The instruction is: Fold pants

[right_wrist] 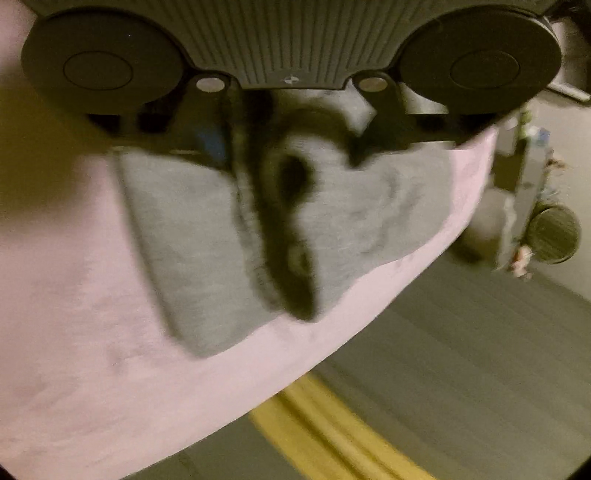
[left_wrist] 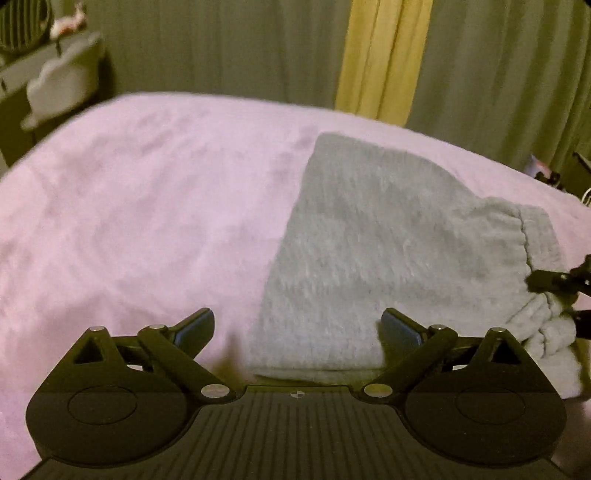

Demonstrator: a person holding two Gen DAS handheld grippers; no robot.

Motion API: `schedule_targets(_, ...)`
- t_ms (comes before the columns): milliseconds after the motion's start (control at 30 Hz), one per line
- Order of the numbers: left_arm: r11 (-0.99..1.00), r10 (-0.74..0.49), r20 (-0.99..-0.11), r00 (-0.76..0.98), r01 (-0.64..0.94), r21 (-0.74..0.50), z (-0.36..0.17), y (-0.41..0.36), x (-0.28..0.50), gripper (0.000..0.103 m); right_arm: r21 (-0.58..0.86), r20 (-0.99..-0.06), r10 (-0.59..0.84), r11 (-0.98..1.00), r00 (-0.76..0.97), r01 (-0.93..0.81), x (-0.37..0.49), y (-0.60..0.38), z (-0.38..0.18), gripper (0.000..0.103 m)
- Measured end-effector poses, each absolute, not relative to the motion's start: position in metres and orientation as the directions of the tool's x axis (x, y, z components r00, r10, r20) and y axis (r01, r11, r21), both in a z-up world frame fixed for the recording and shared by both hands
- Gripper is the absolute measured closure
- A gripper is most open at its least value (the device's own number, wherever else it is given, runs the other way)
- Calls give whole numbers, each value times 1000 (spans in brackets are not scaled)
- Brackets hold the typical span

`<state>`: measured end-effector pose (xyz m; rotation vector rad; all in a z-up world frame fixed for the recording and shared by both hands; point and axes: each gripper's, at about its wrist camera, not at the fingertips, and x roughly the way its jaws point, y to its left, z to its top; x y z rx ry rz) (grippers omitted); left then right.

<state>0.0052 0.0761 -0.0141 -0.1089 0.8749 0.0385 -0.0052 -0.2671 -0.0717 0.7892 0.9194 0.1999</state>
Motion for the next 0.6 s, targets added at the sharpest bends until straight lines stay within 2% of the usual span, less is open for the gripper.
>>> schedule_targets(233,991,4,-793,610,-106,-76,-22,75,9,3,679,-658,491,714,571,169,15,-254,-79,46)
schedule_targets(400,987,0,-801,598,-128,-95,-26,80,13,3,618,-672,439,776,596,126,11,-238,-67,56)
schedule_targets(500,986,19,-804,594,-146,-84,-26,80,13,3,634,-650,442,764,618,120,6,-233,-56,60)
schedule_targets(600,981,33,-803,594,-171,-86,-24,82,11,3,691,-578,483,718,657,80,0,-232,-34,62)
